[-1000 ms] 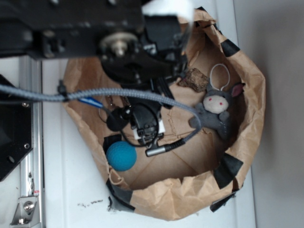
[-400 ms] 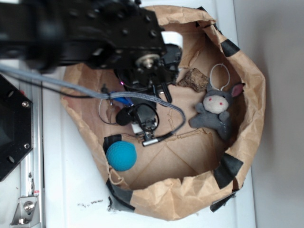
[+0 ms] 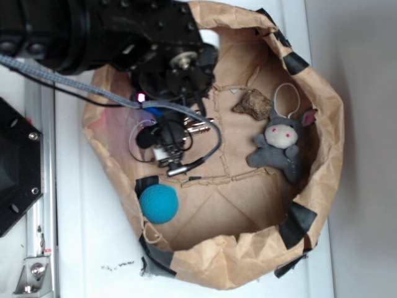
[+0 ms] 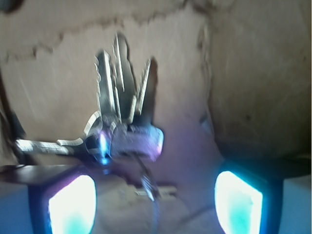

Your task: Grab the silver keys.

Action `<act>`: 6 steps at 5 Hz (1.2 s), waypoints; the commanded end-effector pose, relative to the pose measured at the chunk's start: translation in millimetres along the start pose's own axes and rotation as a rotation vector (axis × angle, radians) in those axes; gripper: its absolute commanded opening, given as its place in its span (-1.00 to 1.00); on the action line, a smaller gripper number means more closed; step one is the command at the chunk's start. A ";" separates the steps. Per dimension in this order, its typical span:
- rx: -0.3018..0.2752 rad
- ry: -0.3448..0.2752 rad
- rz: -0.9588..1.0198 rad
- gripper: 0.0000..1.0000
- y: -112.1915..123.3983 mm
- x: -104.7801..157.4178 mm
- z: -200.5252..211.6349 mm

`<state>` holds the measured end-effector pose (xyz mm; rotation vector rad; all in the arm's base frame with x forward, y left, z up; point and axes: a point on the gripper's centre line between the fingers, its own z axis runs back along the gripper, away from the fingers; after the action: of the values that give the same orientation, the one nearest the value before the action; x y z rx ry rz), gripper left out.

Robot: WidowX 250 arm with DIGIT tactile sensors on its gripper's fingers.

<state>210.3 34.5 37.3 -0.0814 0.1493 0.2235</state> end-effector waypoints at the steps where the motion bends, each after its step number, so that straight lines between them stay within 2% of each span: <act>1: -0.002 -0.054 0.006 1.00 3.8 1.0 12.4; 4: -0.002 -0.054 0.006 1.00 3.8 1.0 12.4; 5: -0.006 -0.070 -0.054 1.00 -2.0 -0.7 -2.0; 6: -0.005 -0.052 -0.104 1.00 -6.6 -6.6 -14.8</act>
<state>203.7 26.0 20.4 -0.0898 0.1071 0.1330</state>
